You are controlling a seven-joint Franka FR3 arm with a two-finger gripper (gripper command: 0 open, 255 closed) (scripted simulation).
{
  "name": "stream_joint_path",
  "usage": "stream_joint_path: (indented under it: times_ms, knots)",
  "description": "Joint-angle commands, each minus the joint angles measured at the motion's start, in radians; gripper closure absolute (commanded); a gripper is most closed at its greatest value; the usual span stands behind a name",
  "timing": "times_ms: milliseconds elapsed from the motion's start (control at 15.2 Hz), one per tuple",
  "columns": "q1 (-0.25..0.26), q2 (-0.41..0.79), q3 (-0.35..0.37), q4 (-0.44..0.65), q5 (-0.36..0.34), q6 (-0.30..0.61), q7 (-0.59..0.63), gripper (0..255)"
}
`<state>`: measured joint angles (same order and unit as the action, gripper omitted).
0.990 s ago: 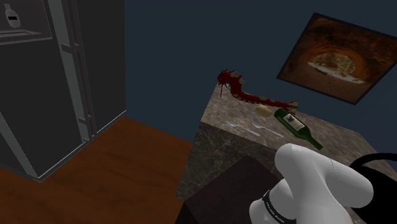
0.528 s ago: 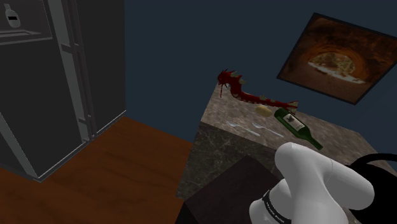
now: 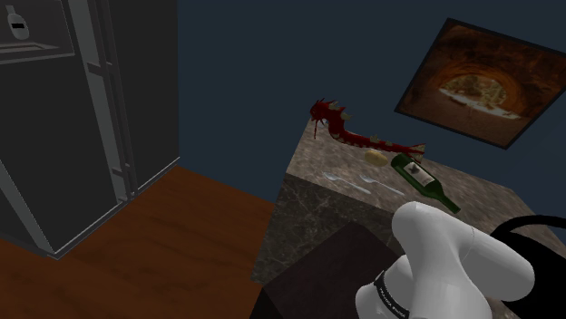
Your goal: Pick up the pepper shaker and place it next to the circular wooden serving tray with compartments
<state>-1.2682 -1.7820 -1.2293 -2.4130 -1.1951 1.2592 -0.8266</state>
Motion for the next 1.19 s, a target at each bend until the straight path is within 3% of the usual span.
stream_joint_path:
  times_ms: [0, 528, 594, 924, 1122]
  knots:
    - [-0.022, -0.002, -0.038, -0.019, -0.024, 0.021, -0.012, 255]
    - [-0.022, -0.002, -0.038, -0.019, -0.024, 0.021, -0.013, 255]
    - [-0.022, -0.001, -0.037, -0.019, -0.023, 0.021, -0.012, 0]
    - [-0.022, -0.002, -0.038, -0.019, -0.024, 0.021, -0.013, 0]
    - [0.016, 0.039, 0.05, 0.045, 0.053, -0.018, -0.013, 0]
